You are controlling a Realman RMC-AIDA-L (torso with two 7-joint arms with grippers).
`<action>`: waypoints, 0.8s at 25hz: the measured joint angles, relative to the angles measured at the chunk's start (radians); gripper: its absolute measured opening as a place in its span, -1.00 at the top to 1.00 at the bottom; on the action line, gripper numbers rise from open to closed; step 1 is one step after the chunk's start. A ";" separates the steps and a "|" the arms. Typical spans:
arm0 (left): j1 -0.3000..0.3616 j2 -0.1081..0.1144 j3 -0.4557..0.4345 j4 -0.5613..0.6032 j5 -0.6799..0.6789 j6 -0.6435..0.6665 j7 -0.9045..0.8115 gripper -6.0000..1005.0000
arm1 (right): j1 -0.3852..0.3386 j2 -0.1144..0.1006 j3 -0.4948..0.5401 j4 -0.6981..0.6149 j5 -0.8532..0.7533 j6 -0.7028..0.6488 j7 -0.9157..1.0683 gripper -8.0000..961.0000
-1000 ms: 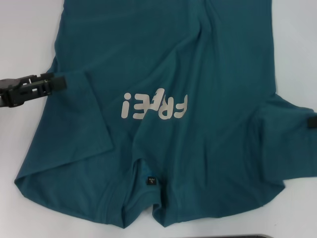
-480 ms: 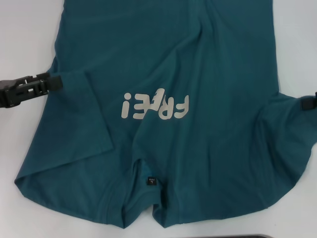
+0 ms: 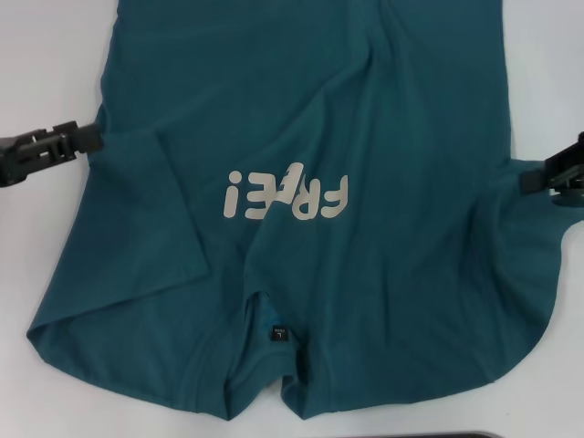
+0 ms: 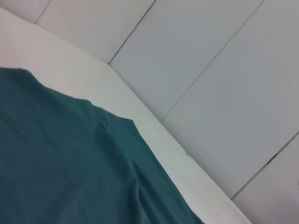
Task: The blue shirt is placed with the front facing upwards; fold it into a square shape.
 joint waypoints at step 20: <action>0.009 0.006 0.000 0.000 -0.022 -0.079 -0.030 -0.40 | 0.047 0.029 -0.005 0.117 0.000 0.015 -0.013 0.77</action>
